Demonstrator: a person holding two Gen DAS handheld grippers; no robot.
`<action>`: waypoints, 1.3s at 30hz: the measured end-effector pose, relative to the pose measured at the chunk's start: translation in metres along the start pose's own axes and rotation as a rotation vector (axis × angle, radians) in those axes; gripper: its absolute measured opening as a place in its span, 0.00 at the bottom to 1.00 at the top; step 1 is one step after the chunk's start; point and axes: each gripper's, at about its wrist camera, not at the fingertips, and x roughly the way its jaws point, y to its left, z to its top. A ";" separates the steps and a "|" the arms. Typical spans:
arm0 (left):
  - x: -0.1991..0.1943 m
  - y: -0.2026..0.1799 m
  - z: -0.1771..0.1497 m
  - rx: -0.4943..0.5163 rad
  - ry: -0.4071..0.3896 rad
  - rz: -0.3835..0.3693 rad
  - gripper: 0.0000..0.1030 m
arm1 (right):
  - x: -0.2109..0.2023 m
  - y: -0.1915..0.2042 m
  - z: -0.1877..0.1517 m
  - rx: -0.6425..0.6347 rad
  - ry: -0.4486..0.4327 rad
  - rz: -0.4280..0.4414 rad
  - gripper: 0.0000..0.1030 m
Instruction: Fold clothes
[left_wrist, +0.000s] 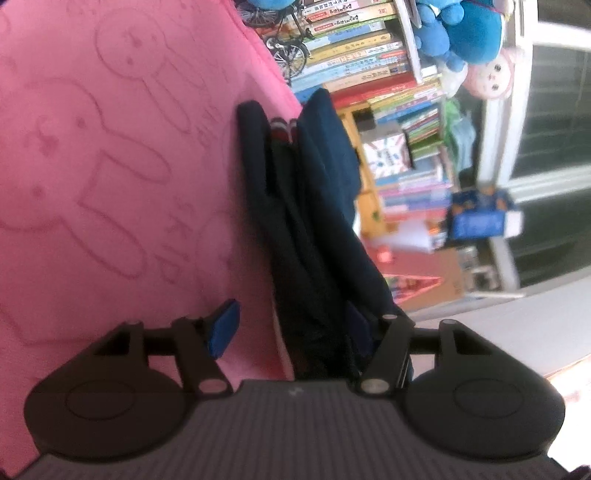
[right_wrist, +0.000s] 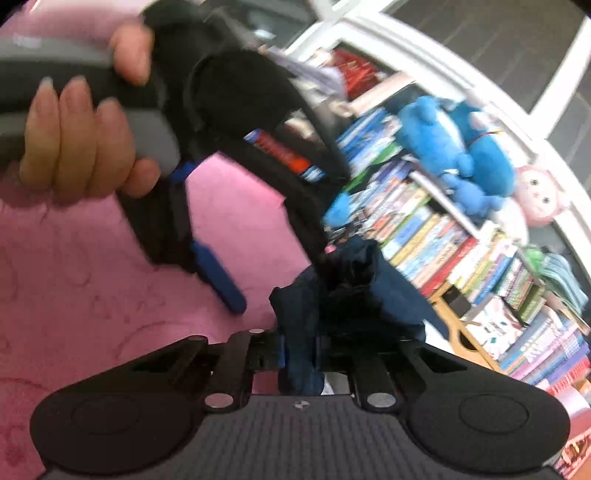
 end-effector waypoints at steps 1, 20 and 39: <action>0.002 -0.002 0.001 0.008 -0.006 -0.008 0.41 | -0.003 -0.004 0.000 0.016 -0.007 -0.007 0.12; 0.039 0.007 0.064 -0.029 -0.116 0.188 0.16 | -0.017 -0.005 -0.008 0.069 0.010 0.100 0.07; 0.051 0.004 0.086 0.078 -0.119 0.244 0.17 | -0.009 -0.005 -0.009 0.189 0.129 0.202 0.19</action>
